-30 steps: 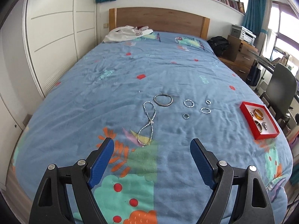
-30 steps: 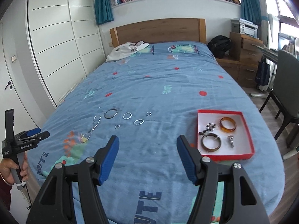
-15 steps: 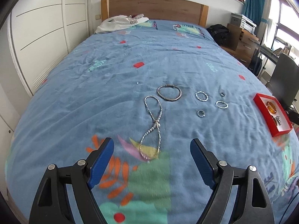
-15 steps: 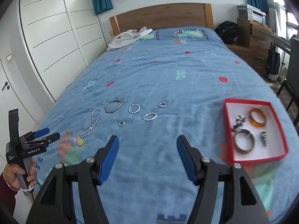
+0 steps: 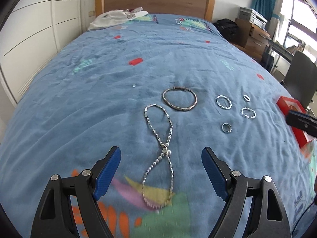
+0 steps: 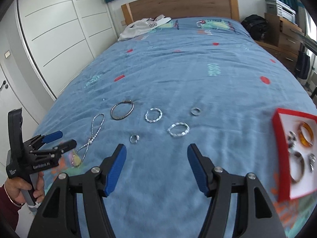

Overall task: Organize jewelry
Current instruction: 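Grasp the silver chain necklace with the left gripper while the right gripper approaches the silver rings, then grasp the twisted silver hoop with the right gripper while the left gripper lifts the necklace, then carry the necklace and hoop into the red box and open both grippers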

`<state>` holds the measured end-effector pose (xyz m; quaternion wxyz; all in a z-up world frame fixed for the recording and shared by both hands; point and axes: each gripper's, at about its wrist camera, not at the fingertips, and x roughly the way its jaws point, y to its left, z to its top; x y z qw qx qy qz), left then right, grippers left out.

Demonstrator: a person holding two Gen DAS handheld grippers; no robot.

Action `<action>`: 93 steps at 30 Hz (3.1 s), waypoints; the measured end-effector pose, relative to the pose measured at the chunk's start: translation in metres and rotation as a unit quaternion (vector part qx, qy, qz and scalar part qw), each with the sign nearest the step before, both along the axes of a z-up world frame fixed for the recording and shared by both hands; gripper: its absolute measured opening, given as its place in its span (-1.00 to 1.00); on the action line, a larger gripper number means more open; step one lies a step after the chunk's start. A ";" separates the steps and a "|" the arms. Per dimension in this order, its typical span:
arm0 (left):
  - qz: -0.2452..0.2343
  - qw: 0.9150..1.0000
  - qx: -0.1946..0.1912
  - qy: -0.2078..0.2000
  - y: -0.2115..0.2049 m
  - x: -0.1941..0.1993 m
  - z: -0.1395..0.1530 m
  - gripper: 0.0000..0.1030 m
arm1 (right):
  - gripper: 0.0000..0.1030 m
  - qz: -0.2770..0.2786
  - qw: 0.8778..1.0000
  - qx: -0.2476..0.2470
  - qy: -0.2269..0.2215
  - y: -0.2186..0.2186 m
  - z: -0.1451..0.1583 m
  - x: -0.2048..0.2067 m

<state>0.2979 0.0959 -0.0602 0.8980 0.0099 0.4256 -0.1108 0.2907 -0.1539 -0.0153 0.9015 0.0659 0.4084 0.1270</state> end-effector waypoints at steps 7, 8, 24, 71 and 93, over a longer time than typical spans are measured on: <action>-0.025 0.999 -0.004 0.020 -0.005 0.023 -0.024 0.51 | 0.21 0.015 1.000 -0.002 0.009 0.025 -0.026 0.061; -0.029 0.999 -0.007 0.024 -0.006 0.025 -0.028 0.42 | 0.22 0.016 1.000 -0.002 0.011 0.027 -0.029 0.068; -0.027 0.999 -0.013 0.031 -0.002 0.031 -0.044 -0.76 | -0.28 0.048 0.997 -0.025 0.058 0.059 -0.082 0.133; -0.236 0.967 -0.080 -0.042 -0.388 0.022 0.114 -0.76 | -0.28 -0.119 0.991 -0.044 -0.044 -0.314 0.068 -0.017; -0.248 0.966 -0.055 0.041 -0.469 0.060 0.001 -0.76 | -0.28 -0.040 0.993 -0.085 0.072 -0.371 -0.055 0.060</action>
